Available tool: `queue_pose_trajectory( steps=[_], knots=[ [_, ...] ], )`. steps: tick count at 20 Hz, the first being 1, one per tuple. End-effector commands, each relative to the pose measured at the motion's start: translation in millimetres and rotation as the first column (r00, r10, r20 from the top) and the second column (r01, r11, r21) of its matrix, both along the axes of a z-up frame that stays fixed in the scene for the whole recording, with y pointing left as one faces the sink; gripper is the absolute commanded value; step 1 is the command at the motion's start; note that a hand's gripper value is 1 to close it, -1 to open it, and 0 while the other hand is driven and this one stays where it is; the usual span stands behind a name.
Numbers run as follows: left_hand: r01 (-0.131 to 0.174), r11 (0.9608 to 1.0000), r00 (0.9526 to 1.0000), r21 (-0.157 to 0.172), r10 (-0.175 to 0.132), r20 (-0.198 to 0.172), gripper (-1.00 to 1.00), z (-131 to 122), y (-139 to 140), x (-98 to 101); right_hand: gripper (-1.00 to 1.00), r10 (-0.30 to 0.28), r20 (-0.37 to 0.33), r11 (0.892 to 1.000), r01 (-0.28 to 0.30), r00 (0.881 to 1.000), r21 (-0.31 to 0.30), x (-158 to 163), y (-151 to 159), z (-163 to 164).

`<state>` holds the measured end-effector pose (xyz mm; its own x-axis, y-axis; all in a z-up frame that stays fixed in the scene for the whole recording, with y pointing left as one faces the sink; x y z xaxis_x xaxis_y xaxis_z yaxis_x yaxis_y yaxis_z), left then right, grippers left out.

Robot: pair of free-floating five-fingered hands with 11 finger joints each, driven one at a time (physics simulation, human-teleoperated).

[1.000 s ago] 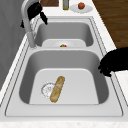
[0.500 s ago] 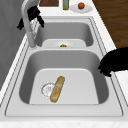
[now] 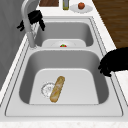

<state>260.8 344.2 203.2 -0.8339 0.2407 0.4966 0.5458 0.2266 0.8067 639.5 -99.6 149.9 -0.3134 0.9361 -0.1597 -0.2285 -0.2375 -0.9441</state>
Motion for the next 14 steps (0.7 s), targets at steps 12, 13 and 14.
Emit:
queue_pose_trajectory(
  steps=[12, 13, 14],
  knots=[
    [0.0, 1.0, 1.0, 0.0, 0.0, 0.0, 0.0, 0.0, 0.0, 0.0, 1.0, 0.013, 0.0, 1.0, -0.013, 1.0, -0.019, 13.4, 13.5, -17.0],
    [0.0, 1.0, 1.0, 0.0, 0.0, 0.0, 0.0, 0.0, 0.0, 0.0, 1.0, 0.01, 0.0, 1.0, -0.01, 1.0, -0.018, 14.2, 15.1, -18.2],
    [0.0, 1.0, 1.0, 0.0, 0.0, 0.0, 0.0, 0.0, 0.0, 0.0, 1.0, 0.005, 0.004, 1.0, -0.005, 1.0, -0.019, 15.0, 15.7, -18.2]
  ],
)
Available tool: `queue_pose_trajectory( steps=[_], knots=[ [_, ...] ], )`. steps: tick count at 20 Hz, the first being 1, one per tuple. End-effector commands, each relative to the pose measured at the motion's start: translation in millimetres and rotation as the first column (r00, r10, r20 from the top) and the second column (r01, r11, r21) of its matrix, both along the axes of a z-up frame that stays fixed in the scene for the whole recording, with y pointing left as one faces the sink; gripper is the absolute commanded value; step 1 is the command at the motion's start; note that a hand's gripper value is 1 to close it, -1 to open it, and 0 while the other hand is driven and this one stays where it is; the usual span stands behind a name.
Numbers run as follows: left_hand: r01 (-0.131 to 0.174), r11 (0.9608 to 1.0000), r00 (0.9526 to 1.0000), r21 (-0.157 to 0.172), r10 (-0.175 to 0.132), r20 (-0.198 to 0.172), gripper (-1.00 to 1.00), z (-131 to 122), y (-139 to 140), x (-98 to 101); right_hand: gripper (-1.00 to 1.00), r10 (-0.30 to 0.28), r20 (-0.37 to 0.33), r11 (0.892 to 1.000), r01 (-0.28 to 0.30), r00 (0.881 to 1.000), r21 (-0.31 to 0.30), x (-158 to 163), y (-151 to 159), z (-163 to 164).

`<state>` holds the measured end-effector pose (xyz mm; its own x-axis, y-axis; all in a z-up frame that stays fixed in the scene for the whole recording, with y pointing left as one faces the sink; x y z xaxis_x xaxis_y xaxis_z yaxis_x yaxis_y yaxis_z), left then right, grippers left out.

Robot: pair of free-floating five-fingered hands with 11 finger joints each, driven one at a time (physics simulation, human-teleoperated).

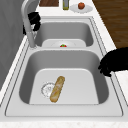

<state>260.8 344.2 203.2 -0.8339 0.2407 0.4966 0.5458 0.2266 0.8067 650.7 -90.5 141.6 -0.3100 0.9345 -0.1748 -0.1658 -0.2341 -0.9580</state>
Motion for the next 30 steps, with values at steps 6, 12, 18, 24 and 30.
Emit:
queue_pose_trajectory(
  steps=[6, 12, 18, 24, 30],
  knots=[
    [0.0, 1.0, 1.0, 0.0, 0.0, 0.0, 0.0, 0.0, 0.0, 0.0, 1.0, -0.033, -0.029, 0.997, 0.031, 0.999, -0.077, 2.1, 0.8, -9.7],
    [0.0, 1.0, 1.0, 0.0, 0.0, 0.0, 0.0, 0.0, 0.0, 0.0, 1.0, -0.037, 0.017, 0.997, 0.038, 0.999, -0.066, 1.8, -3.1, -10.0],
    [0.0, 1.0, 1.0, 0.0, 0.0, 0.0, 0.0, 0.0, 0.0, 0.0, 1.0, -0.033, 0.081, 0.998, 0.038, 0.996, -0.057, 0.7, -1.8, -12.2],
    [0.0, 1.0, 1.0, 0.0, 0.0, 0.0, 0.0, 0.0, 0.0, 0.0, 1.0, -0.042, 0.123, 0.998, 0.046, 0.991, -0.031, -9.2, -9.3, -14.4],
    [0.0, 1.0, 1.0, 0.0, 0.0, 0.0, 0.0, 0.0, 0.0, 0.0, 1.0, -0.049, 0.184, 0.999, 0.043, 0.982, 0.033, -13.5, -28.0, -21.1]
  ],
)
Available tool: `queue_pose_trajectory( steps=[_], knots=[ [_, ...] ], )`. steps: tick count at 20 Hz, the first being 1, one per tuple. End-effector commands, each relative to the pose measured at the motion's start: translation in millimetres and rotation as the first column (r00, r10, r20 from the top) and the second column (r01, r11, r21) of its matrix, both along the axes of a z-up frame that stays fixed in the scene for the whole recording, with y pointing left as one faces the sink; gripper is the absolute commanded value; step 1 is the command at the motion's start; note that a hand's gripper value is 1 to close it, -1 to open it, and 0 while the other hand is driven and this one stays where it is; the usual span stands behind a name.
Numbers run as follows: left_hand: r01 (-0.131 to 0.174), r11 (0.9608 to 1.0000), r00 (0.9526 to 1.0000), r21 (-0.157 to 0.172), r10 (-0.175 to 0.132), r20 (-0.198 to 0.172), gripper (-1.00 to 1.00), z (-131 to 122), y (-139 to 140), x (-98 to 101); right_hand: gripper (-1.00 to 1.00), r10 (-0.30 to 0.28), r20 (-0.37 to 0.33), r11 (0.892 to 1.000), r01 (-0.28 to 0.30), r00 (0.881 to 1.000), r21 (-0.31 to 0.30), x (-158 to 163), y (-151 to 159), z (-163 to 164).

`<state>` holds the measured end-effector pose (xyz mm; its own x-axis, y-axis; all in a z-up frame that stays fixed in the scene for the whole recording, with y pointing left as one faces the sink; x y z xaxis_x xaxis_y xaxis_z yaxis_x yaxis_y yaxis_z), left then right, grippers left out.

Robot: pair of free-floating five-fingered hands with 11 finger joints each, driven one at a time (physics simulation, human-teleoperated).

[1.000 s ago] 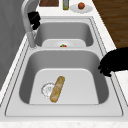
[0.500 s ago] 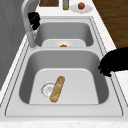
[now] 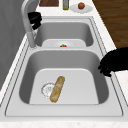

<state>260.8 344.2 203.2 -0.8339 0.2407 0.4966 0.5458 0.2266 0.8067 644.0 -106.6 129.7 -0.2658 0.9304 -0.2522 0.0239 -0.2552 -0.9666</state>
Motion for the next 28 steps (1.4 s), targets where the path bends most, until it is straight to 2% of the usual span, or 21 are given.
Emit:
queue_pose_trajectory(
  steps=[1, 9, 16, 19, 21, 25, 28],
  knots=[
    [0.0, 1.0, 1.0, 0.0, 0.0, 0.0, 0.0, 0.0, 0.0, 0.0, 1.0, -0.037, -0.002, 0.998, 0.037, 0.999, 0.058, -7.5, -15.0, -9.5],
    [0.0, 1.0, 1.0, 0.0, 0.0, 0.0, 0.0, 0.0, 0.0, 0.0, 1.0, -0.019, 0.07, 0.997, 0.014, 0.997, 0.078, -12.3, -28.9, -11.7],
    [0.0, 1.0, 1.0, 0.0, 0.0, 0.0, 0.0, 0.0, 0.0, 0.0, 1.0, -0.043, 0.109, 0.996, 0.035, 0.993, 0.081, -22.5, -31.4, -18.2],
    [0.0, 1.0, 1.0, 0.0, 0.0, 0.0, 0.0, 0.0, 0.0, 0.0, 1.0, -0.084, 0.149, 0.994, 0.074, 0.985, 0.076, -29.5, -25.4, -20.5],
    [0.0, 1.0, 1.0, 0.0, 0.0, 0.0, 0.0, 0.0, 0.0, 0.0, 1.0, -0.124, 0.182, 0.99, 0.11, 0.975, 0.086, -34.5, -16.9, -21.7],
    [0.0, 1.0, 1.0, 0.0, 0.0, 0.0, 0.0, 0.0, 0.0, 0.0, 1.0, -0.216, 0.206, 0.974, 0.197, 0.954, 0.109, -33.6, -3.2, -23.7],
    [0.0, 1.0, 1.0, 0.0, 0.0, 0.0, 0.0, 0.0, 0.0, 0.0, 1.0, -0.257, 0.216, 0.964, 0.235, 0.942, 0.122, -27.9, 6.5, -22.5]
  ],
)
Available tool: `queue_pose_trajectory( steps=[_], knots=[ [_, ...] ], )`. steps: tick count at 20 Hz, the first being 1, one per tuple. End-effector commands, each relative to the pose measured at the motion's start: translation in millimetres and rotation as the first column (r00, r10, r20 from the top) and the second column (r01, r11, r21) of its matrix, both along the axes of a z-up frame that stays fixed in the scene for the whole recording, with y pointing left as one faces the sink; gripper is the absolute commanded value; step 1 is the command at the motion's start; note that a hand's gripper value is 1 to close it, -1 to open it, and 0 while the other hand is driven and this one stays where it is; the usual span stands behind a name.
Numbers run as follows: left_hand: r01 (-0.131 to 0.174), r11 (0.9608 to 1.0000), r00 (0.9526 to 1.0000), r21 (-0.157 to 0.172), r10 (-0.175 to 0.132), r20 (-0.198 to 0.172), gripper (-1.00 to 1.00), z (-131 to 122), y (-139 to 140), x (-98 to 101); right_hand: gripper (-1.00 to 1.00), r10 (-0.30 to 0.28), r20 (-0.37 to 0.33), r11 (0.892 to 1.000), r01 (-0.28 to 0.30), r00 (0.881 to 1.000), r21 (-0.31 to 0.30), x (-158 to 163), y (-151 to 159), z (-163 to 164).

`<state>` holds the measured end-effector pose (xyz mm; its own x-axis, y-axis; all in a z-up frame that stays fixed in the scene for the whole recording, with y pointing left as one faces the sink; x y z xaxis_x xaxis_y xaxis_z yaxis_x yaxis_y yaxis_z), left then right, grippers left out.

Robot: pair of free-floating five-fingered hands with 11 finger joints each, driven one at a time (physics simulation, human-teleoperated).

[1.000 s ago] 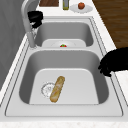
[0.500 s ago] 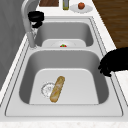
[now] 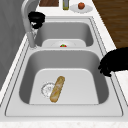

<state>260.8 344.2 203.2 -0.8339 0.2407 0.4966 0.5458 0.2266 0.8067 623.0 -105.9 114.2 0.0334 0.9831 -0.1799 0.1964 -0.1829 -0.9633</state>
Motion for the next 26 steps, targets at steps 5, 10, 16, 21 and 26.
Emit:
queue_pose_trajectory(
  steps=[5, 10, 16, 21, 26],
  knots=[
    [0.0, 1.0, 1.0, 0.0, 0.0, 0.0, 0.0, 0.0, 0.0, 0.0, 1.0, 0.0, 0.014, 1.0, 0.0, 1.0, -0.015, -7.1, 18.0, -8.5],
    [0.0, 1.0, 1.0, 0.0, 0.0, 0.0, 0.0, 0.0, 0.0, 0.0, 1.0, -0.022, 0.041, 1.0, 0.022, 0.999, -0.009, -6.2, 25.7, -13.1],
    [0.0, 1.0, 1.0, 0.0, 0.0, 0.0, 0.0, 0.0, 0.0, 0.0, 1.0, -0.041, 0.083, 0.999, 0.041, 0.996, 0.0, -5.0, 28.7, -16.7],
    [0.0, 1.0, 1.0, 0.0, 0.0, 0.0, 0.0, 0.0, 0.0, 0.0, 1.0, -0.063, 0.095, 0.998, 0.062, 0.994, 0.008, -4.1, 28.5, -21.0],
    [0.0, 1.0, 1.0, 0.0, 0.0, 0.0, 0.0, 0.0, 0.0, 0.0, 1.0, -0.077, 0.093, 0.997, 0.076, 0.993, 0.015, -3.3, 27.4, -25.8]
  ],
)
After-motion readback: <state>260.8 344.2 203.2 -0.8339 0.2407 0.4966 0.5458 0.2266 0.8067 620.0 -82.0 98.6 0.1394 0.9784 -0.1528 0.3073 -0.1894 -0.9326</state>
